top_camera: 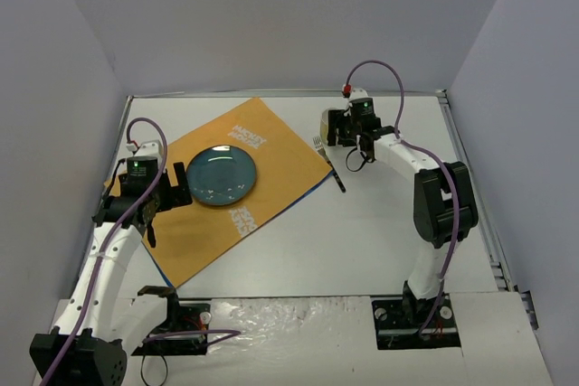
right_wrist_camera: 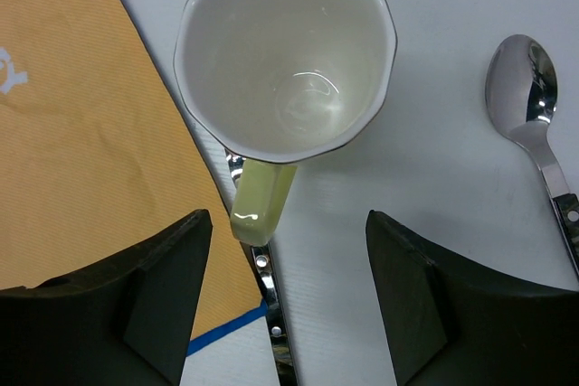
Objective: Set the dinner table for one person
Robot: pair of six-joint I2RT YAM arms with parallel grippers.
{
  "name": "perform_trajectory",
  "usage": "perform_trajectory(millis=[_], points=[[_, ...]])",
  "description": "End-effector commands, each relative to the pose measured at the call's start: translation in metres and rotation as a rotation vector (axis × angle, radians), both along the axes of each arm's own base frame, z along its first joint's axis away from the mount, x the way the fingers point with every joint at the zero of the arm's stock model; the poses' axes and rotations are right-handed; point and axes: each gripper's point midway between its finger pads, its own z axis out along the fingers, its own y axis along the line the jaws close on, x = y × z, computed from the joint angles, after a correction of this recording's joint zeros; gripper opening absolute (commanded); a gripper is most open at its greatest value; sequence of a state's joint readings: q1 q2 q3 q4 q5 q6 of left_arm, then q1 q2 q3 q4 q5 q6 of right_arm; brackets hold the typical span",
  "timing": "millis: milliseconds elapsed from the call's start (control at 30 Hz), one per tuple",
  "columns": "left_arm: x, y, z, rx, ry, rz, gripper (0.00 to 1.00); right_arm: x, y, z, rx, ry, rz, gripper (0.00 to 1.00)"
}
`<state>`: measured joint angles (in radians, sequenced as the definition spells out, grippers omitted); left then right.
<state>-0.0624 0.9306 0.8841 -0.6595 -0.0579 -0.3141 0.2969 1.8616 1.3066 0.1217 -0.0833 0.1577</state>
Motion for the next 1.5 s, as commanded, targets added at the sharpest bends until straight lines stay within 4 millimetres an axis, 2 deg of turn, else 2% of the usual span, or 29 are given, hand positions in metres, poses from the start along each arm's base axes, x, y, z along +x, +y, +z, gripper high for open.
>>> perform_trajectory(millis=[0,300,433,933,1233,1267,1400,1467], points=[[0.014,0.006,0.015,0.026,-0.068,0.009,0.97,0.029,0.012,0.032,0.025,-0.117,-0.026,0.62],[0.014,0.007,0.015,0.033,-0.068,0.015,0.97,0.037,0.014,0.023,0.010,-0.114,-0.046,0.45],[0.015,0.007,0.015,0.032,-0.068,0.014,0.97,0.039,0.008,0.020,-0.012,-0.123,-0.077,0.37],[0.015,0.006,0.013,0.027,-0.063,0.008,0.97,0.041,0.008,0.018,0.010,-0.198,-0.106,0.32],[0.015,0.005,0.013,0.025,-0.063,0.007,0.97,0.041,0.006,0.013,-0.010,-0.229,-0.119,0.18],[0.015,0.005,0.013,0.025,-0.063,0.005,0.97,0.041,0.006,0.013,-0.014,-0.233,-0.118,0.13],[0.016,0.005,0.013,0.024,-0.064,0.005,0.97,0.042,0.004,0.020,-0.034,-0.269,-0.103,0.01],[0.016,0.005,0.013,0.025,-0.065,0.005,0.97,0.043,0.003,0.027,-0.045,-0.297,-0.090,0.00]])
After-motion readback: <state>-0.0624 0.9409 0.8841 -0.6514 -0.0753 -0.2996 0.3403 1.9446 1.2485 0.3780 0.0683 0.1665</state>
